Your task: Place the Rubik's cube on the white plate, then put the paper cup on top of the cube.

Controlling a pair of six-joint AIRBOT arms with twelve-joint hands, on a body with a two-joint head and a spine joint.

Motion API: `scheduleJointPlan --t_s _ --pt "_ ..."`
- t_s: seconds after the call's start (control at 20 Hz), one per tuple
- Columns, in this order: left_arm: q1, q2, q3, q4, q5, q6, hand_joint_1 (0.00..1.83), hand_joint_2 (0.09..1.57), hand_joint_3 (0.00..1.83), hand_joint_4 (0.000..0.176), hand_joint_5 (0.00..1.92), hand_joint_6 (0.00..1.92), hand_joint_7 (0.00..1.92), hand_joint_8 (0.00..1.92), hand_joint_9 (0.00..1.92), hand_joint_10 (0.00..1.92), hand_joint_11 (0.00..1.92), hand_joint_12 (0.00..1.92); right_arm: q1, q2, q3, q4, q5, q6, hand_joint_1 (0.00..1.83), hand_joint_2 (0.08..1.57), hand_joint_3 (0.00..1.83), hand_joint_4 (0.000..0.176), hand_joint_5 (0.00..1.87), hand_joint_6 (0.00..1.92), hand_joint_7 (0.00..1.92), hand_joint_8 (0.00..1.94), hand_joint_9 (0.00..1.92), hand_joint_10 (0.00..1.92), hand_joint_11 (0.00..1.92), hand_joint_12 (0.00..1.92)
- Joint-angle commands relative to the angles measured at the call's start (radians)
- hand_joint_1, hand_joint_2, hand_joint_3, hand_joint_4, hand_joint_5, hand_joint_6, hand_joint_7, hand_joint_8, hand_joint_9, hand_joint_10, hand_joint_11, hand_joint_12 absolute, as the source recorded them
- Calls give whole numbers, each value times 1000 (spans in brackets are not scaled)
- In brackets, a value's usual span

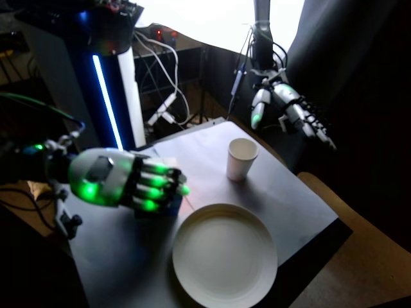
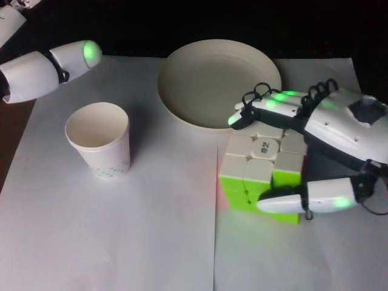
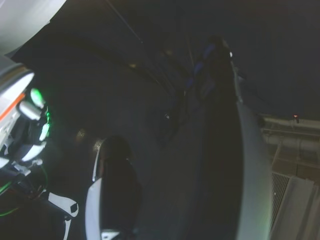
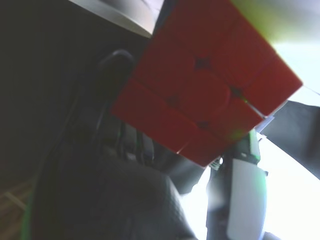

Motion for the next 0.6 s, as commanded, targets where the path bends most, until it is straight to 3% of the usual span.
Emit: scheduleJointPlan --t_s 0.0,0.05,0.1,0.15,0.2,0.25,0.4,0.45,0.5,0.55 --pt "-6 -1 -1 -6 -124 -1 277 1256 0 117 86 2 0 0 0 0 1 0 16 12 -2 18 182 0 1123 1374 3 0 499 1675 558 1745 887 1921 968 1921" --pt "-6 -1 -1 -6 -124 -1 283 1257 0 116 87 3 0 0 0 0 0 0 21 20 -5 18 207 0 1123 1374 3 0 500 1673 559 1743 882 1921 961 1921" --pt "-6 -1 -1 -6 -124 -1 293 1269 3 82 79 0 0 0 0 0 0 0 28 25 -6 18 221 0 1134 1367 0 0 450 1582 669 1781 816 1921 954 1921" --pt "-5 -1 -1 -7 -124 -1 281 1266 1 93 79 0 0 0 0 0 0 0 44 30 -6 18 233 0 1135 1359 0 0 469 1560 682 1757 808 1921 961 1921" --pt "-4 -1 -1 -9 -125 -1 258 1261 0 115 74 0 0 0 0 0 4 2 68 32 -2 18 234 -1 1141 1362 0 0 478 1516 660 1814 843 1921 1017 1921" --pt "-4 -2 0 -9 -125 -1 282 1253 0 114 88 5 0 0 0 0 0 0 86 31 11 18 234 -2 1100 1376 3 0 488 1550 593 1846 665 1921 885 1921" --pt "-4 -6 2 -9 -124 -1 300 1268 3 76 76 1 0 0 0 0 0 0 152 1 64 28 207 -3 1062 1390 6 0 443 1667 590 1788 669 1921 874 1921" --pt "-4 -6 2 -10 -124 -1 263 1258 0 106 70 0 0 0 0 0 0 0 179 -17 86 29 179 -3 1054 1390 4 0 450 1687 584 1761 627 1921 815 1921" --pt "-3 -6 2 -10 -124 -1 267 1265 2 124 63 0 0 0 0 0 0 0 208 -37 116 29 145 -4 1094 1375 0 0 454 1619 638 1752 713 1921 883 1921" --pt "-3 -6 2 -10 -123 -1 286 1270 3 112 68 2 0 0 0 0 0 0 235 -54 143 30 116 -4 1127 1349 0 0 503 1527 675 1728 804 1921 956 1921"
